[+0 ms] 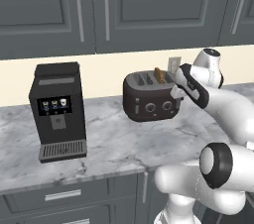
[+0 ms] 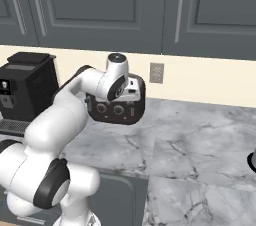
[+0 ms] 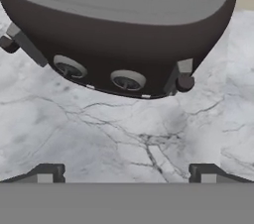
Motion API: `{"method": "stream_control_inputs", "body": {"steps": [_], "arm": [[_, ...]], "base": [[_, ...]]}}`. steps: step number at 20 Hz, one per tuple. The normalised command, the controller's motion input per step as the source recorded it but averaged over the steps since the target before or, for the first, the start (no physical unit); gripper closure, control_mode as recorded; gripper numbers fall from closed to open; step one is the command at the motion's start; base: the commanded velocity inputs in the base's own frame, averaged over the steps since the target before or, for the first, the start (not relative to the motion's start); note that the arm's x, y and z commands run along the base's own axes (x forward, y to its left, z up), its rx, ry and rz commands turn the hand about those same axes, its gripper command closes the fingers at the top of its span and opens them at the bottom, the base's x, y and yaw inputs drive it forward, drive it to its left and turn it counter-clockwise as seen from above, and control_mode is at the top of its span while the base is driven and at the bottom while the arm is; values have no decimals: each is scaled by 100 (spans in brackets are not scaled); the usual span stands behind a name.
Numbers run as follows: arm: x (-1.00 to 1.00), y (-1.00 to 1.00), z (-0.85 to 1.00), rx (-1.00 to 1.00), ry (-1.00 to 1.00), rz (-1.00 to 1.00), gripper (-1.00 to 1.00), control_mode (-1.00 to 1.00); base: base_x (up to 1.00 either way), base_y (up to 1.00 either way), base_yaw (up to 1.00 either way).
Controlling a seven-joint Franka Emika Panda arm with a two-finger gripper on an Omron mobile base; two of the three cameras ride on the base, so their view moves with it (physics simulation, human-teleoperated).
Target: Start the toaster. Once the lever pops up, take the bread to the plate on the dining counter.
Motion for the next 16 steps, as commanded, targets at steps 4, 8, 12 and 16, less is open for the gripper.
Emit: {"method": "stream_control_inputs", "body": {"steps": [4, 8, 12, 16], "arm": [[13, -15, -22, 2, -4, 4, -100, -100], [8, 0, -18, 1, 0, 3, -100, -100], [21, 0, -4, 1, 0, 1, -100, -100], [27, 0, 0, 1, 0, 0, -100, -100]], "base": [[0, 0, 0], [0, 0, 0], [0, 0, 0], [0, 0, 0]]}}
